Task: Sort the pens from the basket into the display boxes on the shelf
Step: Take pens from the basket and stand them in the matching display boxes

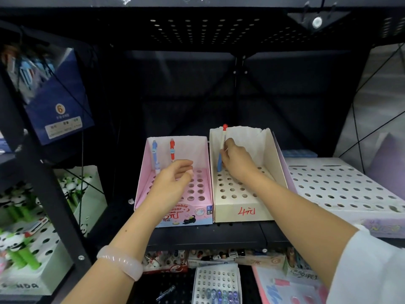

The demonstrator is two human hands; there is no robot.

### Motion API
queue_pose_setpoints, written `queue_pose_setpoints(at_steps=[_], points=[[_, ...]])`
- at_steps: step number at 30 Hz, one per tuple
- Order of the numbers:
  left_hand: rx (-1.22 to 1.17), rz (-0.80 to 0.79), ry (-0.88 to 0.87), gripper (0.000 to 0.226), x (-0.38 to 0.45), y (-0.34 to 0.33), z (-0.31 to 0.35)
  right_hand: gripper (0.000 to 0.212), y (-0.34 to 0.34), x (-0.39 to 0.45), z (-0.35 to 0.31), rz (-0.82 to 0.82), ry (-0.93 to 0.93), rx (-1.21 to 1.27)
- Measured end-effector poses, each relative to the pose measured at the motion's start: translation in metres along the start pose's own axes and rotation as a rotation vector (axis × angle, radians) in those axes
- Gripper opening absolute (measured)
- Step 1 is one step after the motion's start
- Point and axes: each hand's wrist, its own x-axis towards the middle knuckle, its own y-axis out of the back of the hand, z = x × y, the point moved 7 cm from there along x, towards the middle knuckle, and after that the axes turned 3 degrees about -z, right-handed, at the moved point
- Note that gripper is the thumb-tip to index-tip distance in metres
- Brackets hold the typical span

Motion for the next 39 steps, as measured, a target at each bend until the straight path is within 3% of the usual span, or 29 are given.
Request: queue_pose_setpoints(at_steps=[3,6,11,13,18,21,23,26,28,33,36,39], points=[[0.008,0.011,-0.008,0.025,-0.003,0.001,0.008,0.016,-0.001,-0.003,0.005,-0.055,-0.008,0.001],[0.012,0.011,-0.031,0.026,-0.008,-0.002,0.023,0.026,0.005,-0.010,0.012,-0.103,-0.046,0.015],[0.036,-0.032,-0.057,0.025,-0.016,-0.015,0.044,0.026,0.019,-0.007,0.004,-0.043,-0.108,0.256],[0.028,-0.036,-0.041,0.022,-0.014,-0.014,0.043,0.017,0.017,0.000,-0.004,-0.052,-0.091,0.184],[0.008,0.008,-0.010,0.023,-0.006,-0.008,0.036,0.023,-0.007,0.001,0.000,-0.060,-0.110,0.072],[0.033,0.009,-0.013,0.026,-0.004,-0.009,0.032,0.027,-0.011,0.002,0.004,-0.041,-0.104,0.111],[0.025,0.011,-0.009,0.026,-0.005,-0.009,0.031,0.017,-0.008,-0.002,0.008,-0.064,-0.119,0.168],[-0.014,0.013,-0.021,0.027,-0.009,-0.017,0.037,0.033,0.013,-0.017,0.013,-0.087,-0.103,0.202],[-0.050,-0.001,-0.045,0.025,-0.016,-0.031,0.047,0.030,0.038,-0.040,0.010,-0.096,-0.022,0.206],[-0.256,-0.132,-0.095,0.021,-0.049,-0.102,0.079,0.019,0.098,-0.129,0.033,-0.111,0.014,0.192],[-0.310,-0.316,-0.127,0.021,-0.087,-0.172,0.089,0.014,0.113,-0.200,0.080,-0.164,-0.110,0.280],[-0.311,-0.511,-0.126,0.021,-0.136,-0.249,0.086,0.012,0.108,-0.275,0.138,-0.237,-0.246,0.196]])
